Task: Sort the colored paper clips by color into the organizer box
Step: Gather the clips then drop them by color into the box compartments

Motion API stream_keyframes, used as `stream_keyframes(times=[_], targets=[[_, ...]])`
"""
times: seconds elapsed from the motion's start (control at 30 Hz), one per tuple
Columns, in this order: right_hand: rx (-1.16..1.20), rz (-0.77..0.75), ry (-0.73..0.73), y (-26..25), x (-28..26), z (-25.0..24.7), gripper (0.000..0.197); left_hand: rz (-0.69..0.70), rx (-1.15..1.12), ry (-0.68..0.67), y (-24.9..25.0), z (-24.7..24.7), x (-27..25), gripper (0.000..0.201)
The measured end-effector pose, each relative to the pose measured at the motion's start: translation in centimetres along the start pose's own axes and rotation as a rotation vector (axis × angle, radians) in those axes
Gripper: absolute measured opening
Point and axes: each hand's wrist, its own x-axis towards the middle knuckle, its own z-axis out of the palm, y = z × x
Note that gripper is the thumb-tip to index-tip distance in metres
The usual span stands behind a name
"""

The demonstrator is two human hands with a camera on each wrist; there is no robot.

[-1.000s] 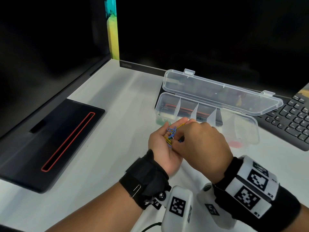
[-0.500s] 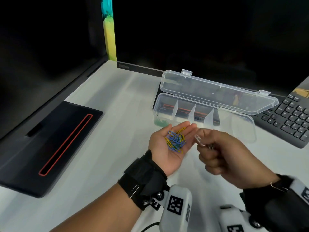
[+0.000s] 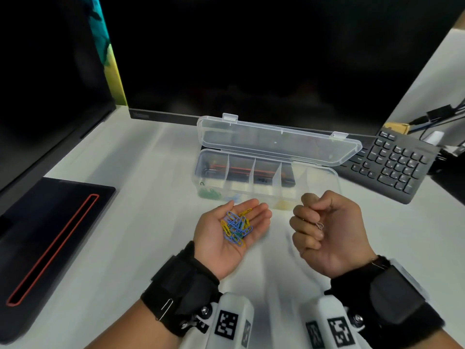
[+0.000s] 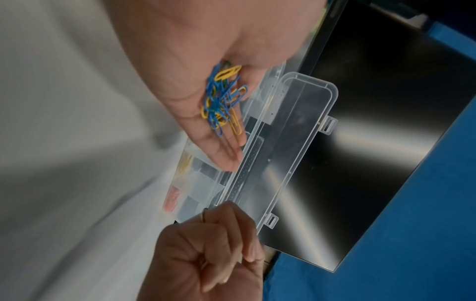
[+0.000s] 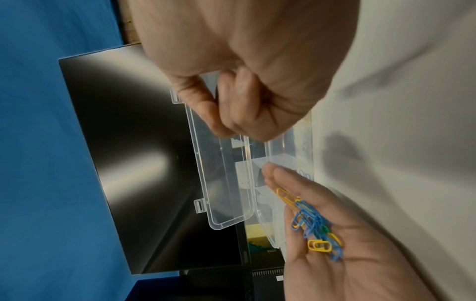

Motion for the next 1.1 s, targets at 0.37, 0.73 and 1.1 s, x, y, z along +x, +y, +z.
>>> stream_keyframes(times=[0.37, 0.73, 1.1], targets=[[-0.080, -0.163, 0.078, -2.6, 1.6, 2.0, 0.046, 0.026, 0.013, 0.068, 0.5, 0.4, -0.4, 0.051], [-0.428, -0.469, -0.015, -2.1, 7.2, 6.9, 0.047, 0.071, -0.032, 0.118, 1.7, 0.0, -0.2, 0.050], [-0.564, -0.441, -0.010, -2.0, 8.9, 5.9, 0.050, 0.058, -0.021, 0.120, 1.6, 0.2, -0.2, 0.048]])
